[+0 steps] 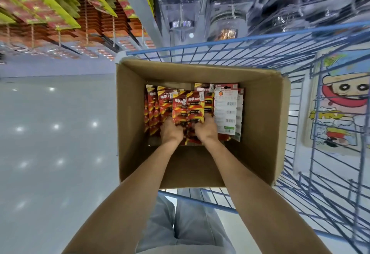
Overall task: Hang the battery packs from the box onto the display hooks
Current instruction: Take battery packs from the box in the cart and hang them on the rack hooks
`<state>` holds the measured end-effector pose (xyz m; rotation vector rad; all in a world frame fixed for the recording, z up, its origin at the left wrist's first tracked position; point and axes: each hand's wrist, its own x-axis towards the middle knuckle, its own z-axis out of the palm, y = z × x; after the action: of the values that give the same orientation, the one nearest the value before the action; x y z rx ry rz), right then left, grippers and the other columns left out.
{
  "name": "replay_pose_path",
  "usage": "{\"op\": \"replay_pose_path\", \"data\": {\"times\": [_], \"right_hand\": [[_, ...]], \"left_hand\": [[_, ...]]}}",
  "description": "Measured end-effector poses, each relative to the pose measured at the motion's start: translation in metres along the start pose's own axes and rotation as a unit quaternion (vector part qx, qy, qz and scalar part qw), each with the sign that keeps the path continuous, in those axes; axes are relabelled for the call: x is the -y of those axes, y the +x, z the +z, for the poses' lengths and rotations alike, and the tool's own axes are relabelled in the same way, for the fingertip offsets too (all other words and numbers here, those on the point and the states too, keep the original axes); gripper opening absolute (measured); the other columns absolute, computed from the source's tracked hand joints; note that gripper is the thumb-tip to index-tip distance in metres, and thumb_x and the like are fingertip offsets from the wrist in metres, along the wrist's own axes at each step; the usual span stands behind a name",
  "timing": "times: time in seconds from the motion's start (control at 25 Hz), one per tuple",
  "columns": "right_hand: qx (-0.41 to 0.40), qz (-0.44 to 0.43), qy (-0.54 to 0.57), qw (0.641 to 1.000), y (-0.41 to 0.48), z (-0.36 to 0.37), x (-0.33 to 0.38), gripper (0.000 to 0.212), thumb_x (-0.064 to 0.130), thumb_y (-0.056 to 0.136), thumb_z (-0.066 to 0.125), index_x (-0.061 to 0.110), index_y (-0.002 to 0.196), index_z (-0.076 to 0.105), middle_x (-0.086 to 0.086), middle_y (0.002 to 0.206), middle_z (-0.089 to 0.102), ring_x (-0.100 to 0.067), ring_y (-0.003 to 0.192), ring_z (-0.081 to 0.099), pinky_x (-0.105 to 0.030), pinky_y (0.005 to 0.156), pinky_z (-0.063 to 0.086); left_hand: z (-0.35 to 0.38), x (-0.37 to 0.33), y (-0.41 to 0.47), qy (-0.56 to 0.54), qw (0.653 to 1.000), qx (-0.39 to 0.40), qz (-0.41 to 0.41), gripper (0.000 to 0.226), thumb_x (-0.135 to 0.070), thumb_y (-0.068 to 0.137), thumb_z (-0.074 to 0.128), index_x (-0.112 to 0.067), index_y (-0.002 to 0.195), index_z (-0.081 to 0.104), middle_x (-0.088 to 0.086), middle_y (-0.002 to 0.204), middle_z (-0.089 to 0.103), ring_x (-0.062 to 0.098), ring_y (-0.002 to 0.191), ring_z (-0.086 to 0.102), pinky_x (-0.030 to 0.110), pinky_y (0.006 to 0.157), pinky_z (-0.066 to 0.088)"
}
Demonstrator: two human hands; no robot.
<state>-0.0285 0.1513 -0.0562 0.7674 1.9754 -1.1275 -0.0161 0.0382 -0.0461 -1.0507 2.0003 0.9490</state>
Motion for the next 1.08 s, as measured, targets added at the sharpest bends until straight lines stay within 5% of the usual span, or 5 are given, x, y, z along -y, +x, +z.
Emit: {"op": "replay_pose_path", "data": {"times": [0.24, 0.36, 0.52, 0.88, 1.08], "right_hand": [[0.051, -0.047, 0.118, 0.991, -0.079, -0.056, 0.030, 0.026, 0.013, 0.099, 0.064, 0.019, 0.124, 0.058, 0.017, 0.103, 0.062, 0.004, 0.094, 0.057, -0.014, 0.073, 0.040], [0.065, -0.065, 0.192, 0.977, -0.122, -0.082, 0.052, 0.030, 0.014, 0.097, 0.068, 0.022, 0.126, 0.063, 0.005, 0.113, 0.074, -0.015, 0.109, 0.070, -0.032, 0.086, 0.055], [0.099, -0.118, 0.246, 0.957, -0.182, -0.114, 0.080, 0.035, 0.007, 0.096, 0.068, 0.023, 0.127, 0.067, -0.001, 0.119, 0.076, -0.023, 0.112, 0.072, -0.046, 0.094, 0.056], [0.122, -0.196, 0.277, 0.933, -0.292, -0.109, 0.141, 0.040, 0.007, 0.093, 0.071, 0.020, 0.130, 0.063, -0.004, 0.120, 0.076, -0.027, 0.111, 0.073, -0.059, 0.099, 0.055], [0.123, -0.249, 0.290, 0.916, -0.332, -0.049, 0.188, 0.038, 0.009, 0.088, 0.076, 0.017, 0.124, 0.067, -0.008, 0.117, 0.077, -0.031, 0.110, 0.073, -0.054, 0.097, 0.056]], "left_hand": [[-0.057, -0.014, -0.077, -0.126, 0.988, 0.069, 0.063, 0.024, -0.016, 0.099, 0.064, -0.025, 0.121, 0.061, -0.002, 0.122, 0.065, 0.021, 0.123, 0.058, 0.035, 0.106, 0.041], [-0.093, -0.026, -0.125, -0.207, 0.971, 0.084, 0.089, 0.024, -0.017, 0.100, 0.064, -0.036, 0.115, 0.061, -0.004, 0.118, 0.070, 0.018, 0.115, 0.066, 0.038, 0.098, 0.053], [-0.139, -0.032, -0.179, -0.283, 0.945, 0.101, 0.130, 0.029, -0.014, 0.099, 0.068, -0.033, 0.121, 0.067, -0.008, 0.108, 0.078, 0.013, 0.099, 0.076, 0.036, 0.088, 0.060], [-0.238, -0.020, -0.256, -0.392, 0.885, 0.081, 0.238, 0.039, -0.019, 0.087, 0.079, -0.029, 0.123, 0.068, -0.002, 0.110, 0.079, 0.020, 0.097, 0.078, 0.040, 0.081, 0.064], [-0.314, 0.009, -0.258, -0.409, 0.864, 0.050, 0.291, 0.042, -0.020, 0.089, 0.078, -0.026, 0.128, 0.066, -0.001, 0.112, 0.079, 0.023, 0.100, 0.078, 0.042, 0.085, 0.063]]}}
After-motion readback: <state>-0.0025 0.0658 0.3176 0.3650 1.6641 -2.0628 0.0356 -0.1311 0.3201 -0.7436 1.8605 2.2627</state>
